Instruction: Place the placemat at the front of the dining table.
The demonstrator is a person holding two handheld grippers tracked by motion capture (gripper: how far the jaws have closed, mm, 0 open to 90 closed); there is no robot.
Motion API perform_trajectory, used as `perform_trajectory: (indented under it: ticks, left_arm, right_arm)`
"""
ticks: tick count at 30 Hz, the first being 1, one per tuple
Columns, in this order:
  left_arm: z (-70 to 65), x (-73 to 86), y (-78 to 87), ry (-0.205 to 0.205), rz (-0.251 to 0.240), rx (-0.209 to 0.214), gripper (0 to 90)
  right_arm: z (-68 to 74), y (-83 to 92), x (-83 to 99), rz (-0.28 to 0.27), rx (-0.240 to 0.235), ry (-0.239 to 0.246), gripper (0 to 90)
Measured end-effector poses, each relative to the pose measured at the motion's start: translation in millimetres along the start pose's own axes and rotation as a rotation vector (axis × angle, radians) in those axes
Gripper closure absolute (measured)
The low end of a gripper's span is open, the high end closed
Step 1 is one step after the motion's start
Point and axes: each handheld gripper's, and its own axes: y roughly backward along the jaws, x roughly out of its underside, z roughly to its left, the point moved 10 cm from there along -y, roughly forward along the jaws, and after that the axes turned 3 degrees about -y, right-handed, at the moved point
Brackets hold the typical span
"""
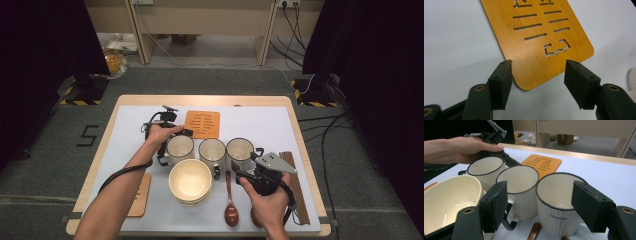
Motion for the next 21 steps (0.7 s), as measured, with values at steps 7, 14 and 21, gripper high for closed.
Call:
perform_trajectory:
  ticks: [7, 14, 21]
  left_arm:
    - [-0.4, -0.4, -0.3, 0.001, 0.006, 0.008, 39.6]
    - [-2.0, -1.6, -1.9, 0.005, 0.009, 0.013, 39.5]
    - [-3.1, -2.7, -3.8, 0.001, 0.007, 0.017, 39.5]
  right_arm:
    - [-0.4, 0.0, 0.0, 0.0, 0.001, 0.0, 29.5]
    - [0.2, -0.2, 0.0, -0.001, 0.0, 0.002, 29.5]
    - [-0.2, -0.2, -0.3, -0.002, 0.001, 0.001, 29.5]
